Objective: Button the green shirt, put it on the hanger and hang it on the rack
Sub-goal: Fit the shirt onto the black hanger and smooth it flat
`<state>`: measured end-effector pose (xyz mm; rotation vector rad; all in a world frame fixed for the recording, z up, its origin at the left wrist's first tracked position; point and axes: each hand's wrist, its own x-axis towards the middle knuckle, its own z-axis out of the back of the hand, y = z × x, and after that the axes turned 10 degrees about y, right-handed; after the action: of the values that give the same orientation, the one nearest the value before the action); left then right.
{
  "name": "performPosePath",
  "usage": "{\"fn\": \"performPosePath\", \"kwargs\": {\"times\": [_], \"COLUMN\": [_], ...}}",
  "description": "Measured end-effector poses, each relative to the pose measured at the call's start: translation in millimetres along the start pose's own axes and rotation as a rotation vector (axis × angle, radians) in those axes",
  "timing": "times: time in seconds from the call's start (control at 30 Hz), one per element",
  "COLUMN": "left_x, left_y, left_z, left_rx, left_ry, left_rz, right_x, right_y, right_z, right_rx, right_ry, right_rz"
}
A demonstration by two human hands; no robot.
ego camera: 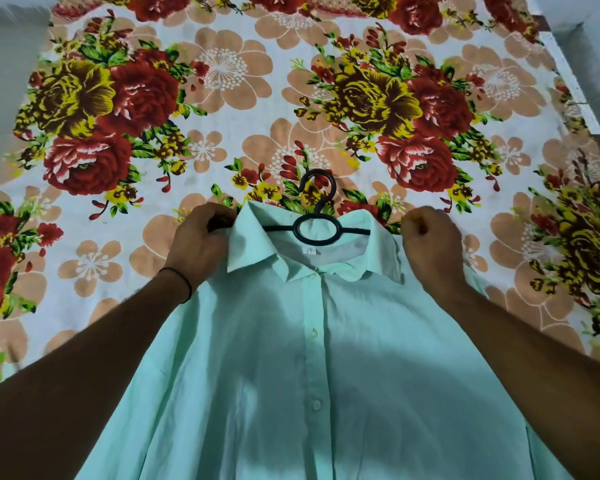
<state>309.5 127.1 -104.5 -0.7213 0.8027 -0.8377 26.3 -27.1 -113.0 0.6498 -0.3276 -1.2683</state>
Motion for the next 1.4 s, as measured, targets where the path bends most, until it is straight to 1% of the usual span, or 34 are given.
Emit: {"fn": "performPosePath", "kwargs": {"times": [0.03,0.1,0.13,0.17,0.23,0.27,0.3,0.33,0.43,0.47,0.63,0.7,0.77,0.87,1.0,1.07,1.13,1.17,1.23,1.3,1.4], "left_x": [2.0,10.9,15.3,18.8,25.1,28.4,31.3,34.3,38.7,40.1,46.1,42.6,36.5,21.9,-22.7,-55.3,-93.8,-114.9,-155.8,-190.6,-238.1], "left_y": [-3.9,-8.8,-11.6,-14.6,-19.5,-21.3,-23.9,-26.2,-33.2,-33.0,-19.9,-17.7,-13.3,-2.4,15.5,24.9,29.4,28.6,27.1,30.0,40.8], "left_z": [0.1,-1.2,-1.7,-2.7,-6.2,-8.7,-11.2,-14.1,-20.0,-21.6,-20.8,-18.5,-14.5,-9.2,-10.4,-15.9,-25.6,-31.2,-44.1,-57.7,-78.3], "left_rx": [-0.115,-0.211,-0.174,-0.083,0.117,0.171,0.183,0.166,0.091,0.081,0.001,-0.076,-0.106,0.003,0.16,0.191,0.219,0.219,0.208,0.213,0.231], "left_ry": [-0.03,-0.072,-0.08,-0.075,-0.055,-0.045,-0.041,-0.051,-0.137,-0.143,-0.076,-0.052,-0.047,-0.12,-0.326,-0.402,-0.428,-0.417,-0.365,-0.29,-0.141], "left_rz": [0.02,0.05,0.064,0.086,0.132,0.132,0.126,0.115,0.113,0.115,0.131,0.123,0.106,0.037,-0.083,-0.099,-0.075,-0.062,-0.038,-0.032,-0.075], "right_x": [4.8,13.9,17.3,21.3,27.3,29.2,31.2,32.5,32.8,32.3,32.5,31.7,26.8,18.6,0.2,-14.3,-37.2,-52.8,-89.3,-129.5,-196.3], "right_y": [6.5,21.2,27.8,32.3,38.1,39.5,40.1,40.9,38.8,36.8,22.6,20.4,19.7,15.7,11.7,7.5,4.1,2.9,1.1,-1.3,-6.8], "right_z": [1.1,1.1,-0.8,-3.9,-11.4,-14.5,-17.4,-18.3,-18.0,-17.4,-17.4,-18.1,-17.8,-16.8,-19.2,-19.2,-15.6,-14.1,-12.8,-15.4,-25.0], "right_rx": [0.043,0.118,0.13,0.103,-0.091,-0.174,-0.193,-0.177,-0.078,-0.046,0.084,0.138,0.166,0.15,0.11,0.027,-0.031,-0.033,-0.019,-0.01,0.002], "right_ry": [-0.013,0.013,0.053,0.113,0.277,0.343,0.378,0.374,0.234,0.208,0.24,0.249,0.23,0.165,0.107,0.005,-0.103,-0.122,-0.108,-0.06,0.026], "right_rz": [0.014,0.054,0.065,0.068,0.048,0.032,0.028,0.032,0.07,0.061,-0.056,-0.047,0.002,0.043,0.044,0.066,0.088,0.086,0.06,0.053,0.044]}}
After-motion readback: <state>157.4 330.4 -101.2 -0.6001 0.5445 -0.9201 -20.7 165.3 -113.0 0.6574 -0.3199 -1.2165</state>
